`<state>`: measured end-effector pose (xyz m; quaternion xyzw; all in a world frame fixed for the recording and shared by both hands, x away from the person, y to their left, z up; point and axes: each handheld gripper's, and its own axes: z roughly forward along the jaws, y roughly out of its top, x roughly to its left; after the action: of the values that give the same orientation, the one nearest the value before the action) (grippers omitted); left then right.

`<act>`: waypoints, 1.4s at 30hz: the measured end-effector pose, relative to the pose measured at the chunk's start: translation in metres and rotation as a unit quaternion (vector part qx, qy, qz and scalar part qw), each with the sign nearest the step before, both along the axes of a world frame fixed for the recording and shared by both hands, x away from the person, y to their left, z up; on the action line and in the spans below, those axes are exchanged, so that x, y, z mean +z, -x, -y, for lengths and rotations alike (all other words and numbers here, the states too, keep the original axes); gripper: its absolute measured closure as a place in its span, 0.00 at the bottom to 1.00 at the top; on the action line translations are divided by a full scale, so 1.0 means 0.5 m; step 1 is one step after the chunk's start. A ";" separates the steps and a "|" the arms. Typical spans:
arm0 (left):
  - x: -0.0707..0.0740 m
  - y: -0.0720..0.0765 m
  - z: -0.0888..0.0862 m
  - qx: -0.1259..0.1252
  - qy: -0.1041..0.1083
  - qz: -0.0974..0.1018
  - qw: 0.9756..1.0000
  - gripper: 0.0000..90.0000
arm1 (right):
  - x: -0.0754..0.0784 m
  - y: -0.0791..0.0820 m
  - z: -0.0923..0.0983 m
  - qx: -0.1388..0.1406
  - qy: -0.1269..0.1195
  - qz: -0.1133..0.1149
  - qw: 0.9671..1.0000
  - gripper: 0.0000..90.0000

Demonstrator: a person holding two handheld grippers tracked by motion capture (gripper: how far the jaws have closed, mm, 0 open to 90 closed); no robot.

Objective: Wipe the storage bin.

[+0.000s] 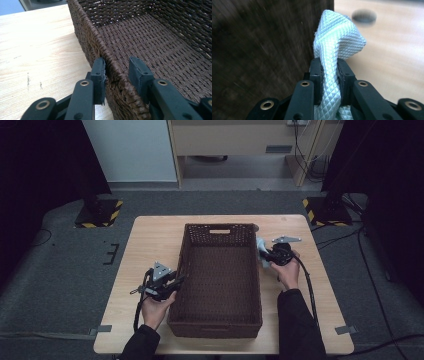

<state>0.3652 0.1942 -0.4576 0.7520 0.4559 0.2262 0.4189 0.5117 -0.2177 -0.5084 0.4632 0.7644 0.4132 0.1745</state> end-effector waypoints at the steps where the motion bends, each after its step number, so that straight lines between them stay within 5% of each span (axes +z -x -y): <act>1: 0.000 0.000 0.000 0.000 0.000 0.000 1.000 0.73 | -0.014 0.001 -0.001 0.000 0.003 -0.006 1.000 0.87; 3: 0.000 0.000 0.000 0.000 0.000 0.000 1.000 0.73 | -0.039 0.002 -0.004 -0.002 0.016 -0.032 0.999 0.87; 5: 0.000 0.000 0.000 0.000 0.000 0.000 1.000 0.73 | -0.049 0.005 -0.005 -0.002 0.013 -0.033 0.999 0.87; 8: 0.000 0.000 0.000 0.000 0.000 0.000 1.000 0.73 | -0.029 0.010 -0.004 0.005 -0.004 -0.030 1.000 0.87; 13: 0.000 0.000 0.000 0.000 0.000 0.000 1.000 0.73 | 0.057 0.026 0.013 0.017 -0.078 0.046 0.996 0.87; 15: 0.000 0.000 0.000 0.001 0.000 0.000 1.000 0.73 | 0.084 0.033 0.014 0.023 -0.085 0.063 0.994 0.87; 20: 0.000 0.000 0.000 0.001 0.000 0.000 1.000 0.73 | 0.082 0.039 0.007 0.031 -0.047 0.053 0.997 0.87; 24: 0.000 0.000 0.000 0.001 0.000 0.000 1.000 0.73 | 0.032 0.037 0.002 0.024 -0.008 0.013 1.000 0.87; 30: 0.000 0.000 0.000 0.001 0.000 0.000 1.000 0.73 | -0.025 0.039 -0.010 0.027 0.037 -0.036 0.998 0.87; 33: 0.000 0.000 0.000 0.001 0.001 0.000 1.000 0.73 | 0.001 0.044 -0.008 0.034 0.026 -0.020 0.999 0.87; 38: 0.000 0.000 0.001 0.002 0.001 0.000 1.000 0.73 | 0.093 0.059 0.006 0.039 -0.031 0.046 0.998 0.87; 42: 0.000 0.000 0.001 0.002 0.002 -0.001 1.000 0.73 | 0.121 0.068 -0.002 0.050 -0.007 0.058 0.997 0.87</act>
<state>0.3651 0.1939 -0.4577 0.7502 0.4584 0.2258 0.4196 0.4777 -0.2168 -0.4478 0.4010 0.7720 0.4531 0.1945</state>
